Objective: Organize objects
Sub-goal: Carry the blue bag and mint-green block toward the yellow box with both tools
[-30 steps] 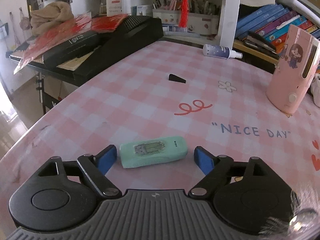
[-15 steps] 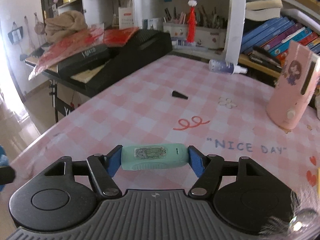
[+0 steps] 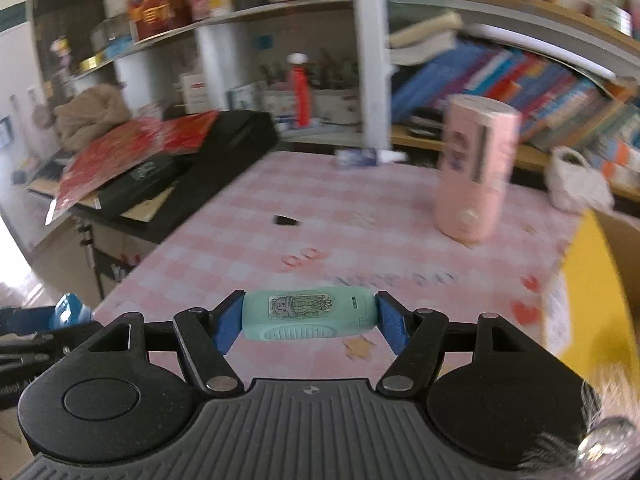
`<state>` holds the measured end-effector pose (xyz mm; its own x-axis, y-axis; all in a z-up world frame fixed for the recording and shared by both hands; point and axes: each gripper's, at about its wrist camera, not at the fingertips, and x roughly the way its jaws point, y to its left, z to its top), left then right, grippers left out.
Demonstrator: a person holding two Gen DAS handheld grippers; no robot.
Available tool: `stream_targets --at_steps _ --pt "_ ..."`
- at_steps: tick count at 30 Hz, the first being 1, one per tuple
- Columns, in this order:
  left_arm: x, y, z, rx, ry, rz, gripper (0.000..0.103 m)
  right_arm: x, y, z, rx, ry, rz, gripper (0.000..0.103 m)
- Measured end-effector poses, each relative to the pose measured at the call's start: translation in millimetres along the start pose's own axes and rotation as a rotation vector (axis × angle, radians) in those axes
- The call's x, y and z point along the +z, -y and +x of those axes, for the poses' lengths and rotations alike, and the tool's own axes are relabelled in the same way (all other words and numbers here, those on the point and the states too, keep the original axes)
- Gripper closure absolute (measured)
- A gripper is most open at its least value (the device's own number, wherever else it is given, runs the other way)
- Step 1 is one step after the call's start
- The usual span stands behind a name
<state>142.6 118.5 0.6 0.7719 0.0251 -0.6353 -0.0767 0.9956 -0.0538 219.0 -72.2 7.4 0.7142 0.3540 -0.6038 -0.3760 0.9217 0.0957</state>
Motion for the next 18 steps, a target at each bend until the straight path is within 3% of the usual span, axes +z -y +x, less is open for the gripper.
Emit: stream_targets --at_steps 9,18 --pt "-9.7 20.4 -14.2 -0.119 0.027 0.058 0.063 -23.0 6.1 -39.5 -0.102 0.021 0.012 0.036" --pt "-28.3 22.9 -38.0 -0.177 0.035 0.095 0.063 -48.5 -1.7 -74.4 -0.175 0.022 0.045 0.036"
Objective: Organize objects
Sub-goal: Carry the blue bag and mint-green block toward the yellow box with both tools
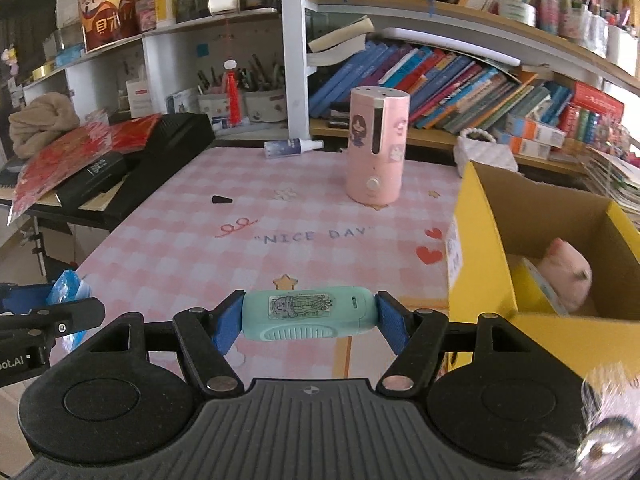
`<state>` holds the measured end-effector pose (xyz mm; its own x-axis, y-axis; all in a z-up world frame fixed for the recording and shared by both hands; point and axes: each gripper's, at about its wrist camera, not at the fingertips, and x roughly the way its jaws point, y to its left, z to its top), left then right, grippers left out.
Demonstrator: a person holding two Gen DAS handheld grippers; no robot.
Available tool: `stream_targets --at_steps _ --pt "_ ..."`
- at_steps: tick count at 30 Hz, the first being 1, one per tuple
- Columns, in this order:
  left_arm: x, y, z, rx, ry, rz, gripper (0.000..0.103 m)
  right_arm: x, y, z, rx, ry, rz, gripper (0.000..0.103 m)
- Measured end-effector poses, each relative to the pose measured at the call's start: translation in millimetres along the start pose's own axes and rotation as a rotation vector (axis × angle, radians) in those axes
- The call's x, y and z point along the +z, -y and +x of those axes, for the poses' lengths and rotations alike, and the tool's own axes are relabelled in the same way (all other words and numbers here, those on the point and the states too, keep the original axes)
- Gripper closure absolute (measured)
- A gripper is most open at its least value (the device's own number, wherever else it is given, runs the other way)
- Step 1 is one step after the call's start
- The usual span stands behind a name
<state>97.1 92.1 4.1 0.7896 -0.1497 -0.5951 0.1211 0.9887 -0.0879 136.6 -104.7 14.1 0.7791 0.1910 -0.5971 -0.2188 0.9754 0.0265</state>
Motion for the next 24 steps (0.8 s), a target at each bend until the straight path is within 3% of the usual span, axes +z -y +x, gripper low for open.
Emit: stream_targets --at_steps 13,24 --pt "-34.7 -3.6 -46.4 -0.014 0.004 0.017 0.063 -37.3 -27.0 -42.3 -0.006 -0.013 0.008 0.036" --pt "-62.0 10.5 -71.2 -0.078 -0.016 0.075 0.063 -78.4 -26.7 -80.2 -0.056 -0.028 0.071 0.036"
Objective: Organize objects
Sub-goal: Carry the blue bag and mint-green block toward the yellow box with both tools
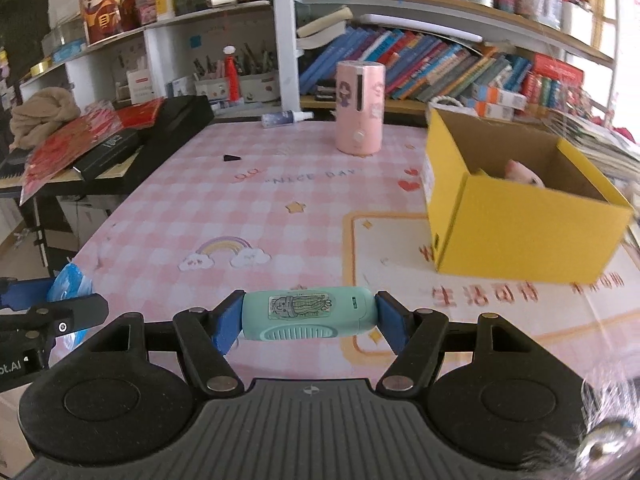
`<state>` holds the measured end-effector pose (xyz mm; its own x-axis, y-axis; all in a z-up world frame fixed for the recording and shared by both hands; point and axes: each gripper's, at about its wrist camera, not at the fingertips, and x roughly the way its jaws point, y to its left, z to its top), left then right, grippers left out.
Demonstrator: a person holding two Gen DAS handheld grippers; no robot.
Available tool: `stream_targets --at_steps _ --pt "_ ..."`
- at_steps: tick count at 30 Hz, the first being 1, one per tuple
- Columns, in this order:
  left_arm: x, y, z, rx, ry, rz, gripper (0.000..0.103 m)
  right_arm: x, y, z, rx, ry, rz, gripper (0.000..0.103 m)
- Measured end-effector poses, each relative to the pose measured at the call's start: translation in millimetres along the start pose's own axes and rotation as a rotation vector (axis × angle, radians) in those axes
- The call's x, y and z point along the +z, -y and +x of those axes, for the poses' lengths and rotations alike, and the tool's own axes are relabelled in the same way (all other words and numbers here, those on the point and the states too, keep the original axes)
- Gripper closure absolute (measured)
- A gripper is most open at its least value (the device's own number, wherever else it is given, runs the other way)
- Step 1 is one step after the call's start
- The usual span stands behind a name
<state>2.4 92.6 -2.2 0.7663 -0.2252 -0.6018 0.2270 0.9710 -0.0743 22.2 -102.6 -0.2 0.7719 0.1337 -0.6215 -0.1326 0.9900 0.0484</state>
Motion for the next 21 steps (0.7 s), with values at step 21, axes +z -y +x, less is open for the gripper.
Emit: stream_targets --at_steps 21 --pt "-3.5 72.0 11.8 -0.213 -0.024 0.165 0.063 -46.8 68.3 -55.7 -0.206 0.001 0.181 0.036"
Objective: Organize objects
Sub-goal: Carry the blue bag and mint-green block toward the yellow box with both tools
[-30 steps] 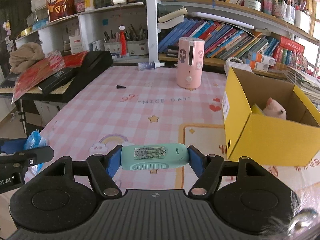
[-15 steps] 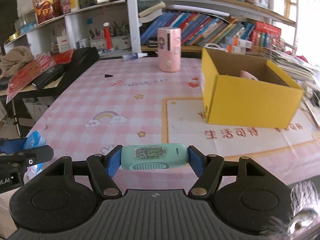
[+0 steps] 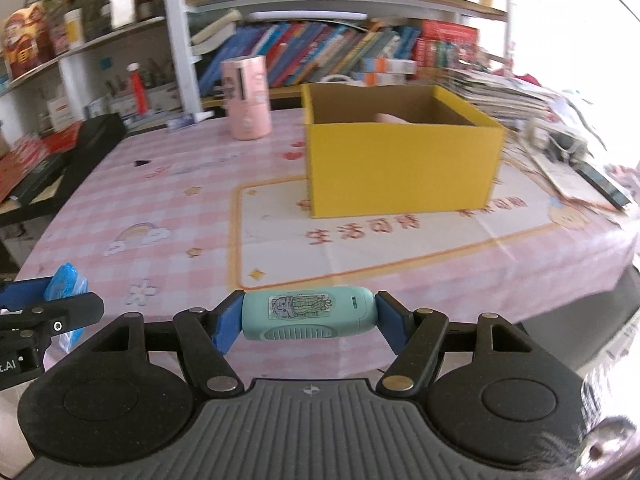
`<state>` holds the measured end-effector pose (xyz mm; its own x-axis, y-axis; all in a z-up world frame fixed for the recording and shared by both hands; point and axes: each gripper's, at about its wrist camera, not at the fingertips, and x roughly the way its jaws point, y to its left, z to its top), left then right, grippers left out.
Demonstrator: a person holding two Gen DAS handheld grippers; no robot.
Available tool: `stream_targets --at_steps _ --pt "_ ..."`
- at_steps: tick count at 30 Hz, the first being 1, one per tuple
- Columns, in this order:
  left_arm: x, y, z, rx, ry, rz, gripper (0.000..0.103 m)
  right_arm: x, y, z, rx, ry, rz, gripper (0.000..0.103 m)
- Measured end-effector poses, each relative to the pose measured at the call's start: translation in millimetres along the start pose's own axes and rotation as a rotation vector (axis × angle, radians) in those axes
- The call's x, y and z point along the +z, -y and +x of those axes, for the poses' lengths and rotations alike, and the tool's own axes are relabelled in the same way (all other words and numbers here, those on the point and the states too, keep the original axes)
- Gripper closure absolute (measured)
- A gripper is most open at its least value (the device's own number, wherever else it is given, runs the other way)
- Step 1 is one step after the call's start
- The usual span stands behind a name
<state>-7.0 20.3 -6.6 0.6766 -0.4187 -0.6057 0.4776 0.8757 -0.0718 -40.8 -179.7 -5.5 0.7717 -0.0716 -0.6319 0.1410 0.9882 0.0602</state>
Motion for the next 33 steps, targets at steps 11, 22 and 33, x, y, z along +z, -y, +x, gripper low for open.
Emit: stream_targets --at_steps 11,22,33 --pt "14.3 39.3 28.6 -0.090 -0.019 0.074 0.063 -6.8 45.9 -6.8 -0.091 -0.006 0.082 0.036" --pt "31.4 63.4 53.2 -0.114 -0.032 0.104 0.063 5.0 79.3 3.6 -0.118 -0.017 0.114 0.036" --pt "51.5 70.8 75.8 -0.089 -0.030 0.099 0.063 26.8 94.4 28.6 -0.088 -0.033 0.094 0.036"
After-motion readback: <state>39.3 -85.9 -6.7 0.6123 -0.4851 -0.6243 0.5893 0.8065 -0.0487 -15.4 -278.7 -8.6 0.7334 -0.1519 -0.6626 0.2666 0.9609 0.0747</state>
